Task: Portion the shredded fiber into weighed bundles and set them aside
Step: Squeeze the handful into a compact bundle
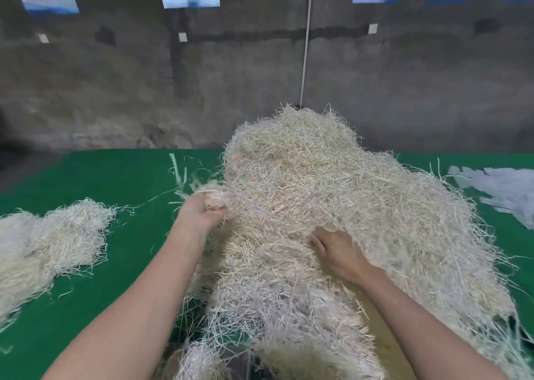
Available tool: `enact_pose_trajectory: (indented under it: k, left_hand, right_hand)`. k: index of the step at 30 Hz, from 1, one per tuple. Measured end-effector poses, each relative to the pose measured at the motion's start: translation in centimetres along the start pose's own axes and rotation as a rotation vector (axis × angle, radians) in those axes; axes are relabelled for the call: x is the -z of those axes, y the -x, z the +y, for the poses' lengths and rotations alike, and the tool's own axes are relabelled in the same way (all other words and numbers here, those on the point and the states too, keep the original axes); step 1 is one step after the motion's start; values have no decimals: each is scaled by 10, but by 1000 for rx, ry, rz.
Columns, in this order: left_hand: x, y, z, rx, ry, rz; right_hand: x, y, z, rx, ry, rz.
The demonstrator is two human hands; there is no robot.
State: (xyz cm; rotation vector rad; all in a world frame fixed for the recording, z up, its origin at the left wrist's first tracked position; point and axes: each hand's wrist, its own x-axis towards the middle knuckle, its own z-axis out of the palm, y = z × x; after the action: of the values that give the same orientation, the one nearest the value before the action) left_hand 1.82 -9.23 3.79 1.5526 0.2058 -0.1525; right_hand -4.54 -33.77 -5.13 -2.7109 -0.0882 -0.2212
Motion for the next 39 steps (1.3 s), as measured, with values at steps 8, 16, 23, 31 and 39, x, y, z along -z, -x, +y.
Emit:
enact_pose_trajectory:
  k: [8,16,23,31,39]
  left_hand:
    - [-10,-1,-8,108,-13,-13]
    - [-13,36,-18,-414,-634,-82]
    - [44,65,-6,-496,-967,-394]
    - [132,69,2,-108,-440,-688]
    - [155,77,-35,-406,-293,-105]
  right_hand:
    - [27,8,-24,70,-23,273]
    - [35,1,-145,199,-777,18]
    - [10,-7,-187,-71,-1101,-352]
    - [-26,8,-206,-273,-975,-394]
    - [-42,39,-229,-542,-1267,-187]
